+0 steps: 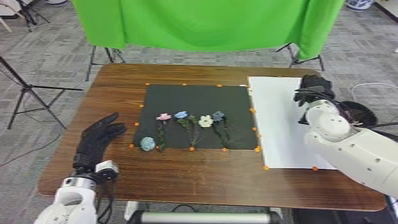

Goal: Arrange flowers

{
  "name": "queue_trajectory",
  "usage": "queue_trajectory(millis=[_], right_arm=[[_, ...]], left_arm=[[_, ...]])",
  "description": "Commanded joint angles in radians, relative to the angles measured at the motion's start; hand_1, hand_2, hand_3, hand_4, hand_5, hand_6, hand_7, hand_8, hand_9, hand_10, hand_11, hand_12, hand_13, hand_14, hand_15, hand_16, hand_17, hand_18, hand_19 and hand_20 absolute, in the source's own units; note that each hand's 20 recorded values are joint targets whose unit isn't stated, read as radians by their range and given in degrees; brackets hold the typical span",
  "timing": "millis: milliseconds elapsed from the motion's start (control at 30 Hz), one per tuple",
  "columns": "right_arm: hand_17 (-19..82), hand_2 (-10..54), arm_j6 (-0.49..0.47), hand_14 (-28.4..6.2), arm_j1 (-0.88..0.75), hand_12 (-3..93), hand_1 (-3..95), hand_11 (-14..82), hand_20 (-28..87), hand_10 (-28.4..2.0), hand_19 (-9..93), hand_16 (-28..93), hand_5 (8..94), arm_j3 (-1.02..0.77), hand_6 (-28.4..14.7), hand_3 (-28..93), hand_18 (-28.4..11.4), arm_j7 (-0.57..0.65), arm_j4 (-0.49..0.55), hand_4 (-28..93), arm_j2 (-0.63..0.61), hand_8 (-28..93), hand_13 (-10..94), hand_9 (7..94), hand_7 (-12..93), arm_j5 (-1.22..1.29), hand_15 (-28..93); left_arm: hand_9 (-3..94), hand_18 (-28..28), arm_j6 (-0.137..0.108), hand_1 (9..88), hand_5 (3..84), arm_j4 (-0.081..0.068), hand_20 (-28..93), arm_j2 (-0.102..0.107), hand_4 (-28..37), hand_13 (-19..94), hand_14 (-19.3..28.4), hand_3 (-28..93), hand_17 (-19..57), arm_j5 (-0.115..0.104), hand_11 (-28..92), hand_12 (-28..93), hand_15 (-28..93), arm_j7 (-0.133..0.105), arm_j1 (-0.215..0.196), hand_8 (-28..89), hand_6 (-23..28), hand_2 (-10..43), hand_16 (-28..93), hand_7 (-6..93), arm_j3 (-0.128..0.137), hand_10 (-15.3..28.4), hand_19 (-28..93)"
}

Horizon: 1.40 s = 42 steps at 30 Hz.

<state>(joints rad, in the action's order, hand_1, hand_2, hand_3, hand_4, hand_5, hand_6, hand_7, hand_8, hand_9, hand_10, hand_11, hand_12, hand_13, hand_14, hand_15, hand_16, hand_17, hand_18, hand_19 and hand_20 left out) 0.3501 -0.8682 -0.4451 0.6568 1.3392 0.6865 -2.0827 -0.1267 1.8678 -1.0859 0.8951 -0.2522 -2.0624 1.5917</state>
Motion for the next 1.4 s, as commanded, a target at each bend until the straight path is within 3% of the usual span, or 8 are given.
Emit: queue_trajectory(millis=[33, 167, 367, 533, 700, 867, 1000, 1400], right_arm=[[63, -9.4, 0.078, -3.0, -0.153, 27.0, 56.6, 11.4, 54, -11.2, 93, 28, 79.4, -0.26, 1.5, 66, -15.0, 0.005, 0.204, -22, -0.013, 3, 90, 86.7, 21, 0.061, 63], [64, -9.5, 0.082, -2.8, -0.276, 27.4, 56.7, 10.9, 54, -11.5, 93, 28, 80.1, -0.42, 1.2, 66, -14.9, -0.002, 0.351, -21, 0.012, 3, 90, 87.2, 20, 0.112, 63], [64, -9.5, 0.04, -2.7, -0.353, 27.6, 56.9, 10.5, 55, -11.9, 93, 29, 80.6, -0.435, 1.1, 66, -14.7, -0.051, 0.492, -21, 0.012, 3, 91, 87.2, 20, 0.141, 63], [64, -9.5, 0.008, -2.6, -0.388, 27.2, 56.9, 10.1, 55, -12.2, 93, 29, 80.9, -0.403, 0.8, 66, -14.7, -0.074, 0.55, -21, 0.024, 3, 91, 87.1, 19, 0.099, 63], [64, -9.5, -0.009, -2.5, -0.397, 27.3, 57.0, 10.1, 55, -12.1, 93, 29, 81.0, -0.34, 0.8, 66, -14.6, -0.089, 0.554, -21, 0.043, 3, 90, 86.9, 19, 0.014, 63], [64, -9.5, -0.017, -2.5, -0.403, 27.2, 57.1, 9.9, 55, -12.1, 93, 29, 81.0, -0.299, 0.8, 66, -14.6, -0.092, 0.532, -21, 0.062, 3, 90, 86.8, 18, -0.016, 64], [64, -9.5, -0.027, -2.5, -0.421, 27.2, 57.0, 9.8, 55, -12.0, 93, 29, 81.0, -0.29, 0.8, 66, -14.6, -0.087, 0.519, -21, 0.076, 3, 90, 86.7, 18, -0.021, 64], [64, -9.5, -0.033, -2.7, -0.456, 27.0, 56.7, 9.5, 55, -11.7, 93, 29, 80.7, -0.261, 1.1, 65, -14.6, -0.078, 0.487, -21, 0.121, 3, 90, 86.1, 18, -0.046, 64]], left_arm=[[50.5, 11.8, 0.017, 20.9, 47.5, -0.018, 18, -0.011, -28.1, 42, 16.8, 76, 9.6, 0.0, 21, 13, 24, 0.027, -0.029, -7, 1.6, -3.9, -1, 13.8, -0.022, 13.3, 5], [50.5, 11.8, 0.017, 20.8, 47.6, -0.017, 18, -0.009, -28.0, 42, 16.8, 76, 9.6, 0.0, 21, 13, 24, 0.028, -0.033, -7, 1.6, -3.9, -1, 13.9, -0.018, 13.3, 5], [50.4, 11.8, 0.012, 20.8, 47.6, -0.012, 18, -0.008, -28.0, 42, 16.8, 76, 9.6, -0.001, 21, 13, 24, 0.018, -0.039, -7, 1.6, -4.0, -1, 13.8, -0.007, 13.4, 5], [50.5, 11.8, -0.016, 20.8, 47.6, -0.006, 18, -0.01, -28.1, 42, 16.8, 76, 9.6, -0.005, 21, 13, 24, -0.008, -0.04, -7, 1.5, -3.9, -1, 14.0, 0.003, 13.4, 5], [50.7, 11.3, -0.034, 20.6, 48.0, -0.003, 18, -0.01, -28.2, 42, 16.8, 76, 10.1, -0.006, 21, 13, 24, -0.029, -0.038, -7, 1.6, -4.1, -2, 14.1, 0.002, 13.5, 5], [51.5, 9.3, -0.125, 22.4, 49.7, 0.008, 19, -0.013, -28.0, 42, 16.4, 76, 12.6, -0.014, 22, 13, 23, -0.119, -0.026, -7, 1.8, -2.3, -2, 15.0, -0.017, 13.6, 4], [52.3, 7.3, -0.161, 26.0, 50.9, 0.019, 20, -0.013, -27.2, 42, 14.6, 77, 15.0, -0.032, 22, 13, 21, -0.161, -0.023, -8, 2.1, 1.9, -4, 15.6, -0.015, 13.5, 5], [49.3, 9.2, -0.194, 47.1, 51.9, 0.027, 28, -0.015, -14.5, 43, 11.1, 73, 23.8, -0.055, 24, 12, 19, -0.194, -0.018, -9, 2.2, 3.6, -5, 19.2, -0.016, 12.5, 8]])
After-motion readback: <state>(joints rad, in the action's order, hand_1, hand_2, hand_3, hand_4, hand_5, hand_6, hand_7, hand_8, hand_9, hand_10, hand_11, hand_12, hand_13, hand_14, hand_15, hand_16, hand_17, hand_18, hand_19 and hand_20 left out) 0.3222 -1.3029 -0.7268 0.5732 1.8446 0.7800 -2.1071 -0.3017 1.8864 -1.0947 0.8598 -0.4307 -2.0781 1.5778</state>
